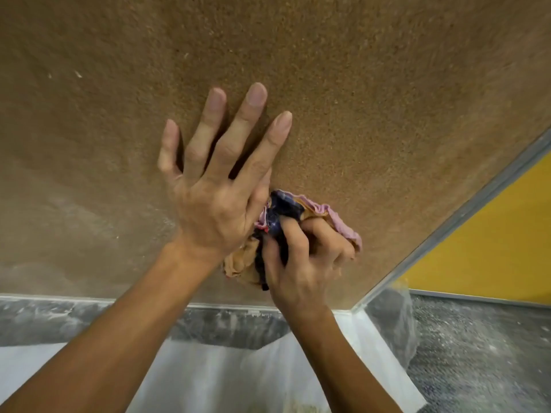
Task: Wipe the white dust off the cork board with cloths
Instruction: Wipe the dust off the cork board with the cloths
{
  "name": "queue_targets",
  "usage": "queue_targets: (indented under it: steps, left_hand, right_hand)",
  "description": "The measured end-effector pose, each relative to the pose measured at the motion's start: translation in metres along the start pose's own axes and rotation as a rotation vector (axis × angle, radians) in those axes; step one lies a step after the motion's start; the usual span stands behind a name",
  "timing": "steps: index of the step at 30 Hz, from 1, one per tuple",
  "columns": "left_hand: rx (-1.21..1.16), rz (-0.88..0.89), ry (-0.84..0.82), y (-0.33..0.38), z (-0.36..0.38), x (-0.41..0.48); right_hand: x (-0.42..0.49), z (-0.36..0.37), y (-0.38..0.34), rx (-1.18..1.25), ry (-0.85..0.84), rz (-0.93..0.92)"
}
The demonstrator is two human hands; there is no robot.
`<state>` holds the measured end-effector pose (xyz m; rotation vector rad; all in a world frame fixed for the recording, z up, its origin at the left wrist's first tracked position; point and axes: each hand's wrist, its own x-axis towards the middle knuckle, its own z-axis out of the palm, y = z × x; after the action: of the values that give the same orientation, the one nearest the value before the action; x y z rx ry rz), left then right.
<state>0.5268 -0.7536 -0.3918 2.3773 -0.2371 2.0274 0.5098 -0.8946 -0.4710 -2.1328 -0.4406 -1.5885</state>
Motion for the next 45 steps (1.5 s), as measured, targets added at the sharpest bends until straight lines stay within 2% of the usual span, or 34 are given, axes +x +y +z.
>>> queue_targets:
  steps: [1, 5, 8, 11, 14, 16, 18, 20, 22, 24, 27, 29, 31, 34, 35, 37, 40, 42, 43, 45]
  left_hand:
    - [-0.007, 0.010, 0.012, -0.003, -0.001, 0.001]
    - [0.012, 0.065, 0.008, -0.013, -0.009, 0.005]
    - [0.001, 0.060, -0.009, -0.024, -0.021, 0.005]
    - [0.030, -0.038, -0.025, -0.047, -0.037, 0.003]
    - [0.052, -0.019, -0.073, -0.061, -0.045, -0.003]
    - [0.058, 0.007, -0.077, -0.063, -0.045, -0.001]
    - [0.056, 0.004, -0.083, -0.063, -0.043, 0.000]
    - [0.068, 0.009, -0.080, -0.066, -0.044, 0.000]
    - [0.075, 0.033, -0.080, -0.069, -0.045, 0.000]
    - [0.064, 0.058, -0.085, -0.070, -0.048, 0.001]
    - [0.061, 0.073, -0.090, -0.074, -0.052, 0.003]
    - [0.063, 0.089, -0.103, -0.076, -0.054, 0.005]
    - [0.047, 0.090, -0.128, -0.076, -0.053, 0.008]
    - [0.055, 0.100, -0.128, -0.079, -0.050, 0.006]
    - [0.062, 0.106, -0.120, -0.080, -0.049, 0.005]
    - [0.059, 0.110, -0.107, -0.079, -0.049, 0.004]
    - [0.048, 0.106, -0.071, -0.079, -0.052, 0.006]
    - [0.045, 0.098, -0.057, -0.084, -0.055, 0.008]
    - [0.048, 0.078, -0.064, -0.088, -0.058, 0.008]
    - [0.063, -0.006, -0.092, -0.096, -0.062, 0.008]
  right_hand:
    - [-0.014, 0.005, 0.001, 0.004, -0.037, -0.028]
    - [-0.086, 0.003, 0.037, -0.089, -0.347, -0.399]
    - [-0.077, -0.009, 0.036, -0.080, -0.427, -0.478]
    - [-0.038, -0.009, 0.012, 0.058, -0.247, -0.314]
    - [0.013, 0.002, -0.012, 0.099, -0.005, -0.133]
    - [0.021, 0.010, -0.021, 0.096, 0.031, -0.112]
    - [-0.006, 0.010, -0.018, 0.056, -0.145, -0.237]
    - [-0.042, 0.003, -0.004, 0.001, -0.385, -0.466]
    - [-0.047, -0.005, 0.004, -0.001, -0.486, -0.510]
    - [-0.028, -0.011, -0.001, 0.074, -0.374, -0.379]
    - [0.027, -0.013, -0.016, 0.168, -0.071, -0.146]
    - [0.051, -0.004, -0.023, 0.182, -0.002, -0.139]
    - [0.035, 0.004, -0.024, 0.192, -0.124, -0.261]
    - [-0.034, 0.006, 0.003, 0.097, -0.508, -0.615]
    - [-0.046, 0.002, 0.015, 0.060, -0.581, -0.672]
    - [-0.046, -0.010, 0.027, 0.041, -0.563, -0.627]
    - [-0.003, -0.025, 0.018, 0.098, -0.313, -0.354]
    - [0.030, -0.020, 0.000, 0.125, -0.167, -0.247]
    - [0.040, -0.013, -0.012, 0.130, -0.154, -0.235]
    - [0.035, 0.004, -0.033, 0.129, -0.237, -0.286]
